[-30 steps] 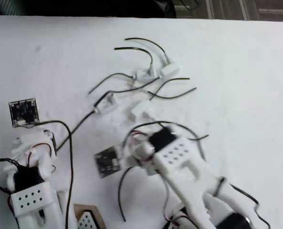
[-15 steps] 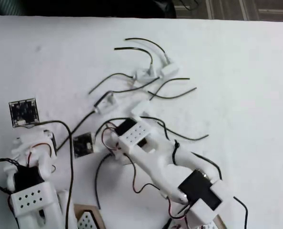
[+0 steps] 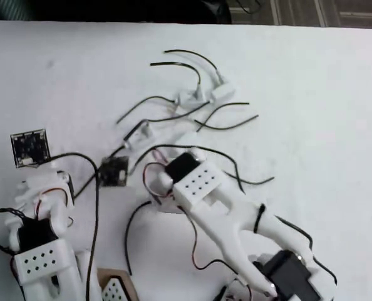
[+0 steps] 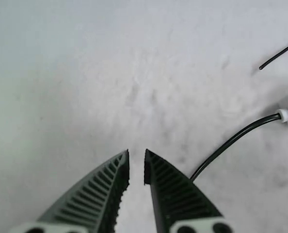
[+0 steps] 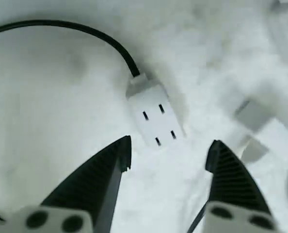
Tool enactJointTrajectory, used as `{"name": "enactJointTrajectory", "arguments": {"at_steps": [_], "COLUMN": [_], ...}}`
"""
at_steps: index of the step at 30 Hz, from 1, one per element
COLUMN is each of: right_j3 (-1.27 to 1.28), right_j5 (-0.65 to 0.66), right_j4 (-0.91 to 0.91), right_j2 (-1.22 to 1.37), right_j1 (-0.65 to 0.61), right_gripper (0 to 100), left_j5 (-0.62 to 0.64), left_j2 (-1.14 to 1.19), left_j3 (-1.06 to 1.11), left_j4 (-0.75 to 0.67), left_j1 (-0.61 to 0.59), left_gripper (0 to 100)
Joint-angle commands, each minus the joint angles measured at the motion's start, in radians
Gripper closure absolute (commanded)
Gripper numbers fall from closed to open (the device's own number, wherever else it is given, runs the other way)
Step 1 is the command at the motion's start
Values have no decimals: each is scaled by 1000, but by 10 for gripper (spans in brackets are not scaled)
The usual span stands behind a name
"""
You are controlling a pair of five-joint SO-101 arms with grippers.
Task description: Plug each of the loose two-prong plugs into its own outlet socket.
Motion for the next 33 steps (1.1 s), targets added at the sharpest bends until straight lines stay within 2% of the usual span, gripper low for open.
{"name": "enactJointTrajectory", "arguments": {"at_steps": [1, 3, 6, 12, 21, 33], "right_j3": [-38, -37, 11, 91, 92, -9], "right_j5": [-157, -264, -356, -367, -368, -361], "right_j4": [93, 125, 113, -136, -383, -435], "right_j2": [-64, -59, -19, 148, 315, 321], "right_j1": [50, 71, 108, 168, 196, 240], "right_gripper": [916, 991, 957, 979, 979, 979], "left_j5": [-9, -9, -9, -9, -9, -9], "left_j2": [-10, -10, -10, -10, -10, -10], "left_j3": [-8, -8, -8, -8, -8, -8], "left_j4": [-17, -17, -17, -17, -17, -17], "left_j1": [-7, -7, -7, -7, -7, -5], "left_gripper": [924, 924, 924, 924, 924, 924]}}
